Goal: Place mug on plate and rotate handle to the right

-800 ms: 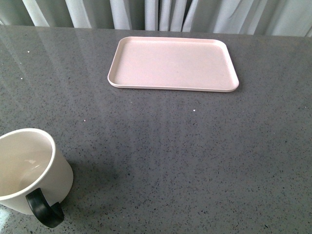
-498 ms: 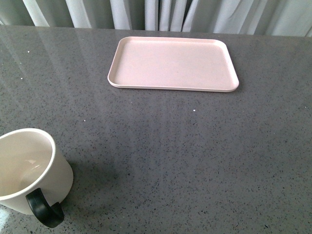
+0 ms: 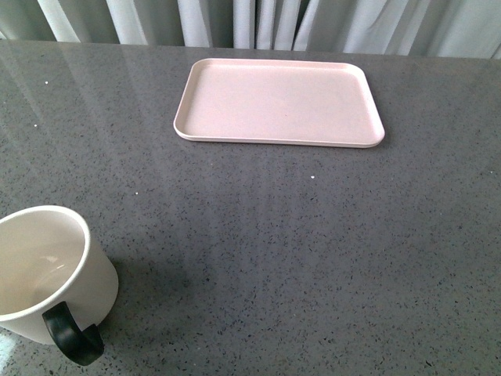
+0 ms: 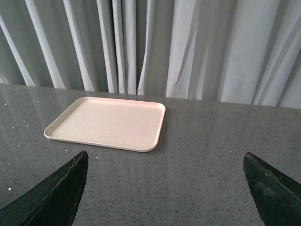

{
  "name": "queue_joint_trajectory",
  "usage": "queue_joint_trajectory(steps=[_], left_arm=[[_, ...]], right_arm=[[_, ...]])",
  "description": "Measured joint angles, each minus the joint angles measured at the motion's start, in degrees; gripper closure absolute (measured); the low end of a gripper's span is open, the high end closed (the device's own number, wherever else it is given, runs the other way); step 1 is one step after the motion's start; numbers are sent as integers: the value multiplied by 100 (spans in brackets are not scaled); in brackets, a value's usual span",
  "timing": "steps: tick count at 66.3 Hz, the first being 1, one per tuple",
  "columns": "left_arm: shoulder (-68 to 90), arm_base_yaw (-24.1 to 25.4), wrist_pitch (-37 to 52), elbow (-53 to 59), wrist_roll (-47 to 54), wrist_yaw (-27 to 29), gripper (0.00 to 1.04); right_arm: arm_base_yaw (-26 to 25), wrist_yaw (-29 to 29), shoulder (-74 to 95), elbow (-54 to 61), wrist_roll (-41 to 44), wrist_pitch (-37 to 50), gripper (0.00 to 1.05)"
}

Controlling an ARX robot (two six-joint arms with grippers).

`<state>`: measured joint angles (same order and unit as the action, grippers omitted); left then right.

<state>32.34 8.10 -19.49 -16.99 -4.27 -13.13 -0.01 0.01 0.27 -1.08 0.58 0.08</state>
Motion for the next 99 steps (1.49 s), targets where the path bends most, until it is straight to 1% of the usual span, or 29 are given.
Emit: queue_joint_trajectory(steps=[6, 8, 17, 25, 36, 57, 74, 99], left_arm=[[732, 9, 203, -382, 229, -74, 9], [1058, -59, 278, -549, 343, -55, 9], [2328, -603, 516, -1102, 656, 77, 9], [2826, -885, 605, -1270, 669, 83, 9], [3294, -1064, 715, -1331, 772, 116, 9], [3842, -1150, 793, -1329, 1049, 0, 9], [4896, -1244, 1119, -1443, 1117, 55, 9], [5230, -1209, 1147, -1720, 1259, 116, 9]], right_arm=[[0, -2, 0, 0, 0, 0, 9], [0, -2, 0, 0, 0, 0, 9], [0, -2, 0, 0, 0, 0, 9], [0, -2, 0, 0, 0, 0, 9], [0, -2, 0, 0, 0, 0, 9], [0, -2, 0, 0, 0, 0, 9], [0, -2, 0, 0, 0, 0, 9], [0, 0, 0, 0, 0, 0, 9]])
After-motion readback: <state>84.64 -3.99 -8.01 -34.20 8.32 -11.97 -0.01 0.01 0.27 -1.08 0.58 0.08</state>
